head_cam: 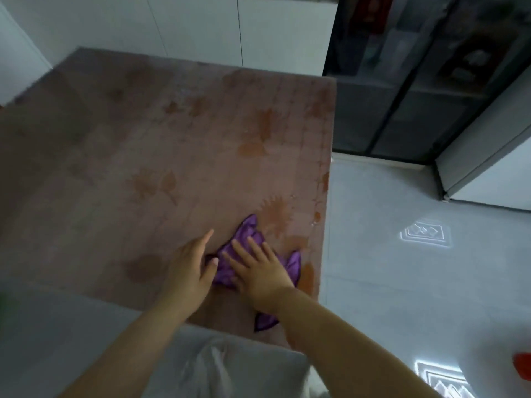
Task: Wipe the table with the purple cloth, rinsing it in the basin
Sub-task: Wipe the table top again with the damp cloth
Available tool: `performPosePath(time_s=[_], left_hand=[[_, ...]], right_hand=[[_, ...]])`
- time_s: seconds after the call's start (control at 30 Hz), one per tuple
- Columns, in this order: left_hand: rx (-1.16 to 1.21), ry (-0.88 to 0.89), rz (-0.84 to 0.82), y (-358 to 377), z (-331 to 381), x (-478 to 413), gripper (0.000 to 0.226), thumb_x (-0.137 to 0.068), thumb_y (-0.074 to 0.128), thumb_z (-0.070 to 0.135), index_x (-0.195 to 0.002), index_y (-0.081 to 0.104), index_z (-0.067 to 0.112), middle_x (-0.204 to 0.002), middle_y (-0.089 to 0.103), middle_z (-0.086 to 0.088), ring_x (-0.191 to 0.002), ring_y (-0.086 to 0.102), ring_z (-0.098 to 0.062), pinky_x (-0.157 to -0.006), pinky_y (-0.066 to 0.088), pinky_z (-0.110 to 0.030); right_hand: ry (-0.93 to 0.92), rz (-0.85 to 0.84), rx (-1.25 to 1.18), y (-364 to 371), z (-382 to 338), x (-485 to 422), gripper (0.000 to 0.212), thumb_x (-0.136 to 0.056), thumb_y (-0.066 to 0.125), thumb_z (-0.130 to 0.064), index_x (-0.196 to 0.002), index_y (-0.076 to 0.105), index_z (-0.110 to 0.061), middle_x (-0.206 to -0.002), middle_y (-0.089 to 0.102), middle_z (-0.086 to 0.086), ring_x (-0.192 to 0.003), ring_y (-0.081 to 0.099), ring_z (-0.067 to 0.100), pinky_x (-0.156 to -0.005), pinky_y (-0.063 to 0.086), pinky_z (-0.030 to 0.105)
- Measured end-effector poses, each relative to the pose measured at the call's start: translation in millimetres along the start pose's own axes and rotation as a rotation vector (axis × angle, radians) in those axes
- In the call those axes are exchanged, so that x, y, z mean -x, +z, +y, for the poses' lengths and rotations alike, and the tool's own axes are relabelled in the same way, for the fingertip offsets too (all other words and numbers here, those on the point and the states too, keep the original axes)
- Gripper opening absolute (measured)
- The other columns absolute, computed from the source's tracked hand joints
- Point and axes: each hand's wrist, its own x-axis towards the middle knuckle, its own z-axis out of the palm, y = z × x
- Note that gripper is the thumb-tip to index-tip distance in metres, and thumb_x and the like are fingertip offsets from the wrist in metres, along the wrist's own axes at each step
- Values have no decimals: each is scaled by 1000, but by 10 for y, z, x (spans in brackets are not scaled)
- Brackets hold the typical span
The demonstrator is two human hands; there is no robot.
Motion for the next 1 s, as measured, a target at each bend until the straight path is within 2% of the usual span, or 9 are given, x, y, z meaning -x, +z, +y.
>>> performPosePath(time_s=[0.23, 0.37, 0.47, 0.53, 0.67, 0.73, 0.8, 0.9, 1.0], left_hand=[[66, -240, 13, 714, 785, 466, 66, -80, 32, 50, -134, 40, 12, -135, 48, -13, -122, 45, -29, -100, 34, -34], [124, -377, 150, 667, 907, 561, 59, -82, 42, 38, -134, 39, 10, -137, 45, -12, -126, 43, -26, -101, 28, -27], [91, -406, 200, 699, 847, 548, 48, -90, 50, 21, -136, 36, 15, -139, 43, -10, -128, 40, -24, -102, 27, -27], [48, -441, 223, 790, 804, 453, 50, -88, 46, 32, -135, 38, 15, -135, 48, -12, -123, 44, -29, -102, 31, -35], [-33, -472, 275, 1004, 784, 7, 67, -79, 28, 47, -123, 51, 2, -116, 60, -23, -106, 56, -40, -95, 38, -50], [-64, -474, 278, 1100, 790, -280, 61, -82, 29, 44, -125, 50, 6, -123, 57, -20, -113, 52, -38, -99, 35, -54], [-103, -461, 275, 1142, 820, -568, 55, -84, 31, 40, -131, 44, 14, -134, 50, -13, -126, 41, -34, -106, 26, -55], [-112, -490, 271, 1083, 891, -910, 56, -84, 29, 40, -134, 40, 19, -141, 42, -7, -134, 29, -32, -111, 13, -51], [-130, -500, 309, 972, 908, -1178, 59, -82, 26, 43, -133, 42, 18, -140, 45, -7, -132, 33, -34, -109, 16, -51]], right_hand=[[-350, -107, 121, 36, 543, 481, 51, -99, 23, -42, -147, 10, -30, -157, -3, -6, -144, -11, 20, -117, -5, 42], [-304, -60, 173, -272, 1277, 166, 60, -88, 2, -55, -146, 1, -38, -157, -7, -8, -144, -9, 19, -115, -5, 37], [-127, -107, 200, -562, 1630, -218, 56, -96, 13, -52, -146, -5, -36, -157, -12, -4, -143, -12, 23, -115, -4, 39], [-117, -125, 180, -633, 1533, -345, 56, -97, 19, -49, -146, -5, -34, -157, -13, 0, -143, -14, 28, -114, -6, 43], [-520, 41, 234, -305, 1050, -171, 54, -94, 21, -44, -145, 22, -30, -156, 14, 3, -143, 7, 34, -114, 4, 52], [-765, -99, 375, -222, 1009, -76, 53, -95, 19, -39, -144, 29, -23, -154, 23, 4, -142, 5, 37, -112, -11, 51], [-941, -44, 507, -282, 1159, -168, 50, -94, 26, -40, -136, 45, -22, -141, 47, 1, -137, 17, 38, -111, -17, 49], [-995, 63, 413, -418, 1537, -437, 42, -89, 41, -40, -123, 59, -25, -127, 61, -2, -130, 31, 30, -115, 1, 43], [-836, -15, 319, -673, 2037, -854, 50, -93, 27, -44, -138, 41, -27, -146, 40, 3, -138, 21, 30, -111, 10, 46]])
